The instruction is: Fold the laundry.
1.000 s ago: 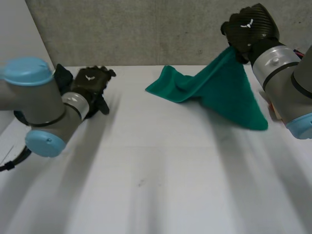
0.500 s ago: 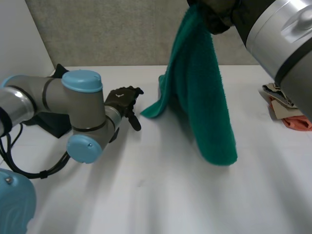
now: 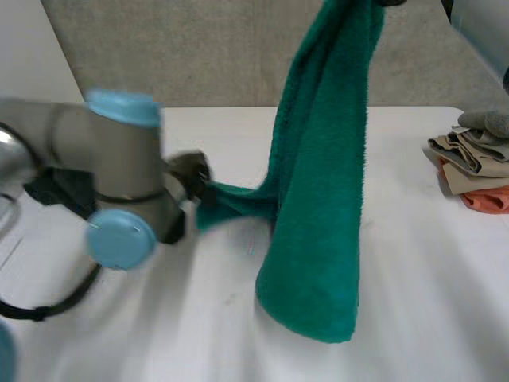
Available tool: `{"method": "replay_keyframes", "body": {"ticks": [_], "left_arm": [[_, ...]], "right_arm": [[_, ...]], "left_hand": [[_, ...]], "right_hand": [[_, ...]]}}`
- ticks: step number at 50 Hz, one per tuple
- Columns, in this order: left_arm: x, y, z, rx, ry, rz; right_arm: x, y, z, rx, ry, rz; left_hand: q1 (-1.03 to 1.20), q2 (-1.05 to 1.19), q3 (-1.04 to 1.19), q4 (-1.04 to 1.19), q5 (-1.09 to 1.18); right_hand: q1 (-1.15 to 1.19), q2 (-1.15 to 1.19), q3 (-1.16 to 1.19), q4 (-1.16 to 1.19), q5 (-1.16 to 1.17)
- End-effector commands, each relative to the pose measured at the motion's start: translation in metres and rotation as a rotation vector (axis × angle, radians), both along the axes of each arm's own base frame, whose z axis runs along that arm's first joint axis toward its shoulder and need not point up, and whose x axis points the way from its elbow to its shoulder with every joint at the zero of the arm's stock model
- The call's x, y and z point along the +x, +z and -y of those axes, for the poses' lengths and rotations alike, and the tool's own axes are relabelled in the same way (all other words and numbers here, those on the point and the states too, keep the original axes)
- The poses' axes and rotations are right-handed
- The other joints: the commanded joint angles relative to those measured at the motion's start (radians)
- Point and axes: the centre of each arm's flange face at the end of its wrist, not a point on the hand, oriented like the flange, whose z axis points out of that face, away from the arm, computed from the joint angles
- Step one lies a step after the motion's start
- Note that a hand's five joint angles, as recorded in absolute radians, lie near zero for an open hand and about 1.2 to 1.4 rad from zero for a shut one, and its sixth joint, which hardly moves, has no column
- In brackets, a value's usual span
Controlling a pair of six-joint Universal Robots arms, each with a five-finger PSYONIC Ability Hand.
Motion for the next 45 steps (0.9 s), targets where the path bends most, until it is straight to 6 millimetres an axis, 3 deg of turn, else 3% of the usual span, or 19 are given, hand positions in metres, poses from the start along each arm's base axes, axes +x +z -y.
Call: {"method": "replay_keyframes", "body": {"ticks": [1,3,4,7,9,14,19,21,23,25,28,29,30,31,33,36,40,45], "left_arm": [[0.083,0.087,0.029,-0.26,0.151,0.094],[0.1,0.12,0.022,-0.374,0.13,0.12],[0.102,0.132,0.017,-0.416,0.112,0.131],[0.107,0.164,-0.001,-0.557,0.021,0.213],[0.106,0.165,-0.005,-0.575,-0.02,0.255],[0.107,0.143,0.005,-0.538,-0.06,0.402],[0.095,0.073,0.052,-0.404,-0.09,0.543],[0.087,0.057,0.07,-0.403,-0.091,0.577],[0.079,0.057,0.091,-0.451,-0.073,0.574],[0.071,0.075,0.108,-0.567,-0.049,0.521],[0.065,0.12,0.125,-0.781,0.028,0.422],[0.067,0.147,0.129,-0.893,0.089,0.369],[0.068,0.162,0.129,-0.947,0.124,0.341],[0.074,0.192,0.127,-1.058,0.196,0.29],[0.082,0.231,0.119,-1.195,0.283,0.212],[0.084,0.261,0.104,-1.294,0.302,0.168],[0.079,0.254,0.094,-1.242,0.196,0.207],[0.092,0.22,0.092,-1.095,0.179,0.277]], "right_arm": [[-0.028,-0.024,0.068,0.067,-0.183,-0.046],[-0.036,-0.033,0.084,0.092,-0.222,-0.061],[-0.042,-0.046,0.099,0.128,-0.252,-0.082],[-0.05,-0.075,0.12,0.219,-0.279,-0.127],[-0.053,-0.094,0.128,0.277,-0.284,-0.154],[-0.051,-0.165,0.144,0.473,-0.259,-0.235],[-0.037,-0.211,0.168,0.482,-0.244,-0.251],[-0.03,-0.217,0.185,0.417,-0.262,-0.23],[-0.023,-0.214,0.205,0.323,-0.304,-0.191],[-0.017,-0.199,0.223,0.212,-0.346,-0.128],[-0.012,-0.16,0.243,0.032,-0.388,0.017],[-0.01,-0.135,0.247,-0.063,-0.394,0.106],[-0.01,-0.123,0.248,-0.103,-0.395,0.142],[-0.011,-0.097,0.247,-0.184,-0.392,0.216],[-0.012,-0.061,0.24,-0.289,-0.379,0.303],[-0.015,-0.031,0.229,-0.358,-0.362,0.361],[-0.016,-0.022,0.219,-0.348,-0.339,0.356],[-0.019,-0.056,0.215,-0.216,-0.308,0.238]], "left_hand": [[0.223,0.203,0.213,0.203,0.245],[0.223,0.203,0.213,0.203,0.245],[0.223,0.203,0.213,0.203,0.245],[0.223,0.203,0.213,0.203,0.245],[0.223,0.203,0.213,0.203,0.245],[0.223,0.203,0.213,0.203,0.245],[0.223,0.203,0.213,0.203,0.245],[0.223,0.203,0.213,0.203,0.245],[0.223,0.203,0.213,0.203,0.245],[0.223,0.203,0.213,0.203,0.245],[0.223,0.203,0.213,0.203,0.245],[0.223,0.203,0.213,0.203,0.245],[0.223,0.203,0.213,0.203,0.245],[0.223,0.203,0.213,0.203,0.245],[0.223,0.203,0.213,0.203,0.245],[0.223,0.203,0.213,0.203,0.245],[0.223,0.203,0.213,0.203,0.245],[0.223,0.203,0.213,0.203,0.245]], "right_hand": [[0.268,0.222,0.208,0.198,0.198],[0.268,0.222,0.208,0.198,0.198],[0.268,0.222,0.208,0.198,0.198],[0.268,0.222,0.208,0.198,0.198],[0.268,0.222,0.208,0.198,0.198],[0.268,0.222,0.208,0.198,0.198],[0.268,0.222,0.208,0.198,0.198],[0.268,0.222,0.208,0.198,0.198],[0.268,0.222,0.208,0.198,0.198],[0.268,0.222,0.208,0.198,0.198],[0.268,0.222,0.208,0.198,0.198],[0.268,0.222,0.208,0.198,0.198],[0.268,0.222,0.208,0.198,0.198],[0.268,0.222,0.208,0.198,0.198],[0.268,0.222,0.208,0.198,0.198],[0.268,0.222,0.208,0.198,0.198],[0.268,0.222,0.208,0.198,0.198],[0.268,0.222,0.208,0.198,0.198]]}}
